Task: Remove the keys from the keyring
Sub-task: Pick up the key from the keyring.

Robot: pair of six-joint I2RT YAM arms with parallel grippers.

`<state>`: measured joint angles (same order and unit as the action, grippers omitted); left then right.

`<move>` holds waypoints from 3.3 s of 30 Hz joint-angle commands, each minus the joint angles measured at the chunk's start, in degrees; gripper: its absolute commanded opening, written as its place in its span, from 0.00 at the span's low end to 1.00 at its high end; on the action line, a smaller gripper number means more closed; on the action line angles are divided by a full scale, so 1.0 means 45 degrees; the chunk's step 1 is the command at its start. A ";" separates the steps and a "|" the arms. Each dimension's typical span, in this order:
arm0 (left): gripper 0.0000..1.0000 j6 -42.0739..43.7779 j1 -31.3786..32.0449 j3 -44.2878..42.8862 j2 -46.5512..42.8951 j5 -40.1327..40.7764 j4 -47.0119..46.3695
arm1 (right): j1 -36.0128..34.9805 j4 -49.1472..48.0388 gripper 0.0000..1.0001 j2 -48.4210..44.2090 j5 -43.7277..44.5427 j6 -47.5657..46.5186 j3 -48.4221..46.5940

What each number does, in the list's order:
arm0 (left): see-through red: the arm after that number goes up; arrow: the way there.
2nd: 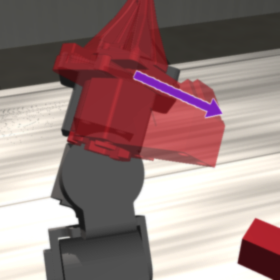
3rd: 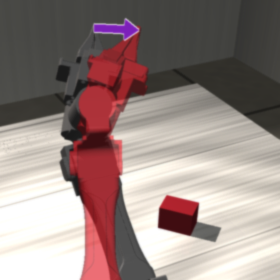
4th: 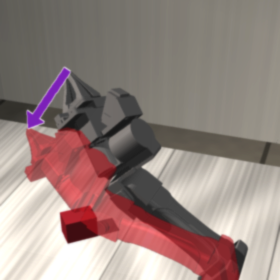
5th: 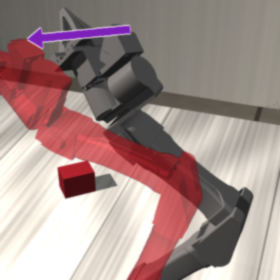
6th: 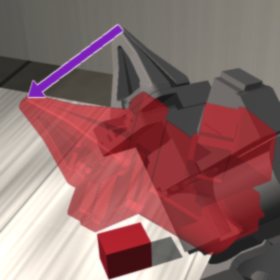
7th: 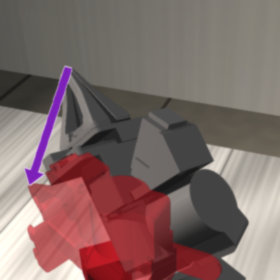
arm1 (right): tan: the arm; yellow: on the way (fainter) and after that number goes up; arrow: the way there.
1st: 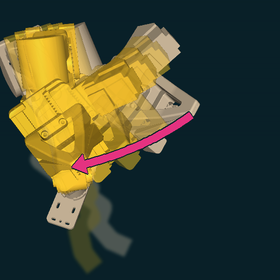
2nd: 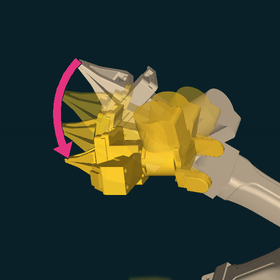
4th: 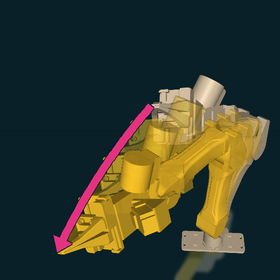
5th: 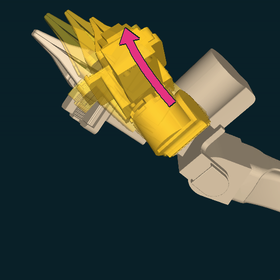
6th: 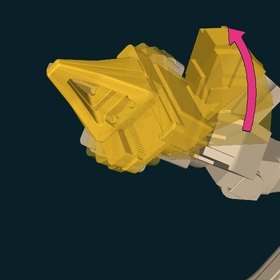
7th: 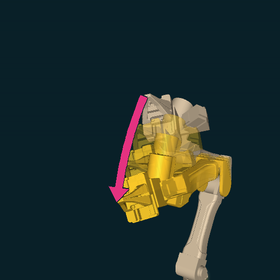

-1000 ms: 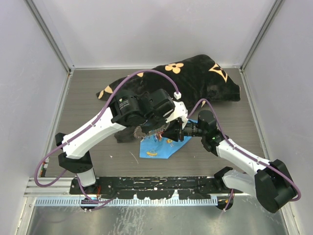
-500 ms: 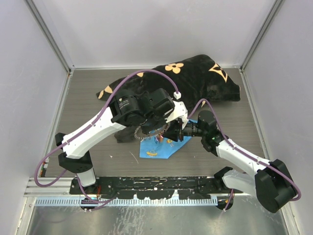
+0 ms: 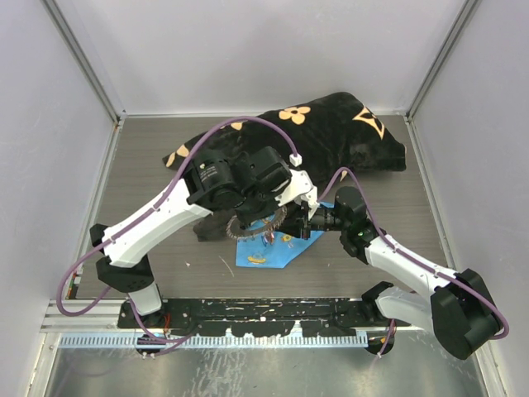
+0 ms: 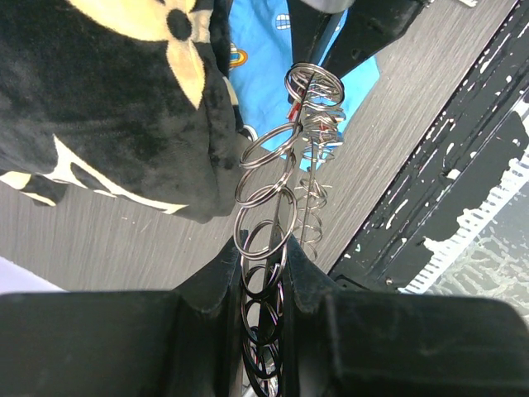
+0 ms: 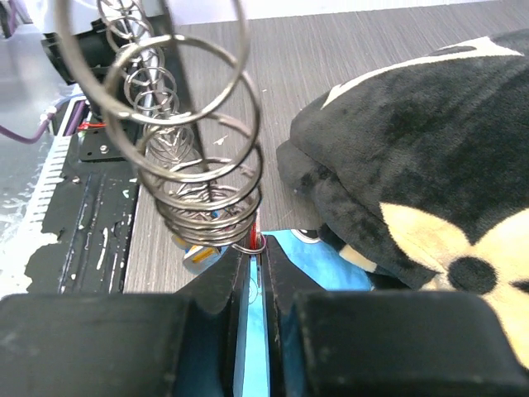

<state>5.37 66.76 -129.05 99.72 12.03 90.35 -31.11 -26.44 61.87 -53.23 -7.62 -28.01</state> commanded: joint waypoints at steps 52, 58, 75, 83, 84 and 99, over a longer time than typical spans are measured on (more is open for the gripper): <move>0.00 -0.0044 -0.1180 0.2143 -0.2563 -0.1287 -0.2009 | -0.0176 0.1218 0.01 0.0012 -0.1623 -0.1635 -0.0605; 0.00 -0.0106 -0.1487 0.3175 -0.2994 -0.1276 -0.2607 | -0.0205 0.4109 0.01 0.0041 -0.1179 -0.3529 -0.1608; 0.00 -0.4029 -0.1922 1.3277 -0.7305 -0.1474 -1.2637 | -0.0537 0.9970 0.01 0.0342 0.4142 -0.7160 -0.4263; 0.09 -0.6934 -0.1926 1.8419 -0.9561 -0.1090 -1.9662 | -0.0598 1.1315 0.01 -0.0617 0.6143 -0.8573 -0.4804; 0.23 -0.7108 -0.1926 1.8827 -0.9721 -0.1216 -2.0262 | -0.0646 1.1638 0.01 -0.0652 0.6448 -0.8834 -0.5047; 0.78 -0.7672 -0.1921 2.3487 -1.4155 -0.3272 -2.3503 | -0.1063 1.8222 0.01 -0.0071 0.7921 -1.2242 -1.0181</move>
<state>-27.97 58.22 -25.78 40.32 1.43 -5.91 -35.38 47.46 61.39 -18.79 -56.86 -68.97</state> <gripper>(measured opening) 0.760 0.111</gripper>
